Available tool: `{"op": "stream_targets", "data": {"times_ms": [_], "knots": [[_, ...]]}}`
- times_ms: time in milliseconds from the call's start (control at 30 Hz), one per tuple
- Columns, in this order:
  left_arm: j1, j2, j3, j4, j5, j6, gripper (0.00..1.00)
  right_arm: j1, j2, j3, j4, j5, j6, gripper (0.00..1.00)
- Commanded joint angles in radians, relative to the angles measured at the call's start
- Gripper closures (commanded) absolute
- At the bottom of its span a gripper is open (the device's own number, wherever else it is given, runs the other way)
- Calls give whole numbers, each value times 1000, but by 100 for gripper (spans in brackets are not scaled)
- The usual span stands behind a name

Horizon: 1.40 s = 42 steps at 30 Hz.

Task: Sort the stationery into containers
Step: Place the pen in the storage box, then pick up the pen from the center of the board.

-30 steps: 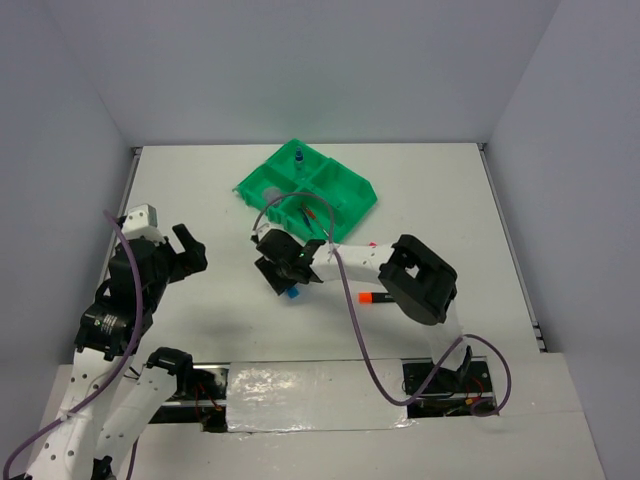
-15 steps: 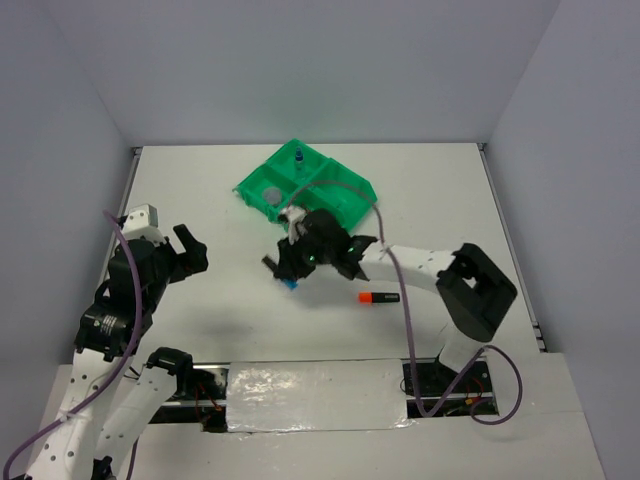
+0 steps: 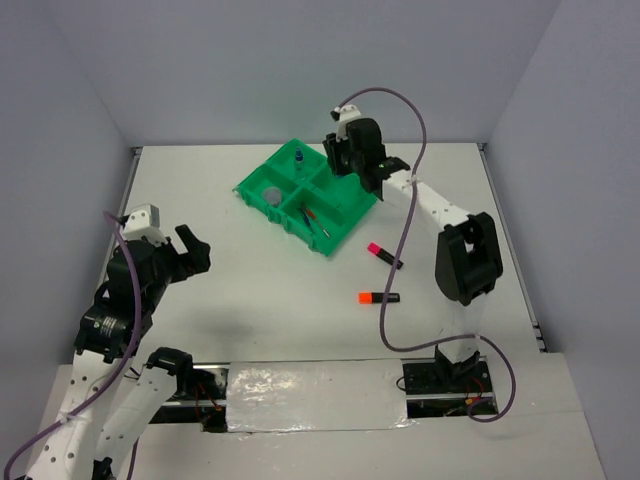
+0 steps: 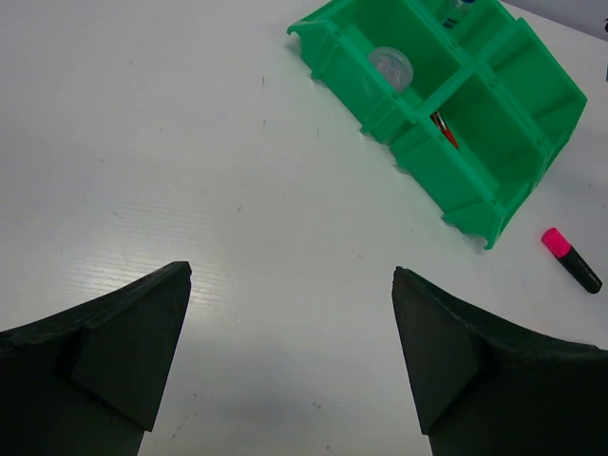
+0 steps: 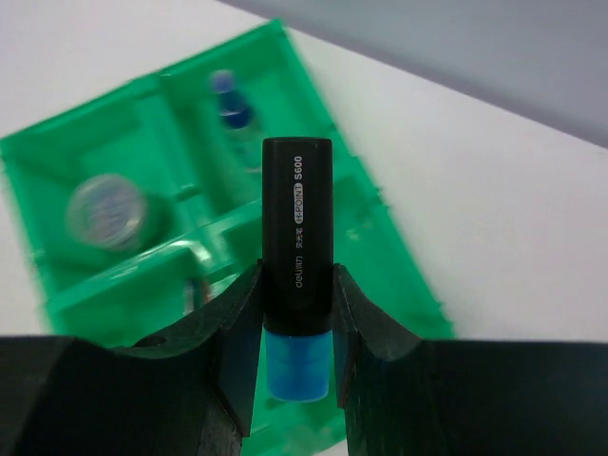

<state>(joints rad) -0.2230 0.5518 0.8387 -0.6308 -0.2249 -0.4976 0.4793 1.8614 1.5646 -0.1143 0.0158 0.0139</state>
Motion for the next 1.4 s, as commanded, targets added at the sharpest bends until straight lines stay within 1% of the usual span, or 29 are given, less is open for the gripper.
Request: {"op": "stream_targets", "data": {"times_ms": [0, 67, 167, 300, 400, 467, 500, 600, 700, 733, 833, 867, 900, 933, 967, 1000, 1067, 1133, 1167, 1233, 1267, 1300, 1367], "knots": [[5, -3, -9, 43, 27, 24, 1, -56, 106, 136, -111, 32, -97, 100], [5, -3, -10, 48, 33, 25, 1, -71, 136, 176, -142, 21, -120, 98], [5, 3, -9, 48, 36, 25, 1, -76, 165, 178, -147, 15, -146, 95], [5, 14, -9, 52, 48, 31, 1, -87, 215, 198, -165, -11, -149, 87], [5, 16, -9, 52, 48, 31, 1, -88, 222, 206, -185, -11, -141, 71], [5, 14, -10, 54, 52, 31, 1, -87, 197, 181, -167, -11, -135, 55], [5, 13, -12, 54, 53, 31, 1, -88, 188, 172, -154, -32, -135, 44], [5, 14, -10, 57, 58, 36, 1, -88, 151, 157, -160, -17, -132, 33], [5, 13, -12, 56, 59, 36, 1, -91, 99, 137, -177, 12, -120, 31], [5, 13, -9, 56, 55, 33, 1, -93, 79, 103, -186, 9, -112, 31], [5, 5, -12, 54, 55, 31, 1, -91, -10, 0, -266, -60, -75, 31], [5, 4, -12, 54, 55, 31, 1, -91, -62, -36, -283, -72, -54, 31], [5, 2, -12, 56, 55, 31, 1, -91, -98, -142, -266, -79, -30, 31], [5, -1, -12, 56, 58, 31, 1, -91, -140, -211, -237, -68, 28, 31], [5, 2, -13, 57, 61, 33, 1, -91, -222, -271, -207, -51, 50, 30], [5, 3, -13, 57, 62, 36, 1, -94, -257, -382, -158, -19, 85, 30], [5, 10, -13, 60, 76, 37, 1, -100, -303, -457, -137, -16, 101, 30], [5, 17, -12, 60, 84, 42, 1, -103, -289, -469, -214, 9, 113, 30], [5, 20, -9, 59, 87, 42, 1, -100, -269, -453, -282, 18, 115, 30], [5, 20, -7, 57, 79, 44, 1, -91, -223, -457, -332, 90, 116, 30], [5, 20, -7, 56, 75, 44, 1, -94, -212, -465, -337, 98, 109, 30], [5, 19, -9, 54, 72, 42, 1, -97, -199, -472, -337, 95, 104, 30], [4, 16, -9, 56, 64, 41, 1, -96, -176, -472, -353, 40, 84, 30]]}}
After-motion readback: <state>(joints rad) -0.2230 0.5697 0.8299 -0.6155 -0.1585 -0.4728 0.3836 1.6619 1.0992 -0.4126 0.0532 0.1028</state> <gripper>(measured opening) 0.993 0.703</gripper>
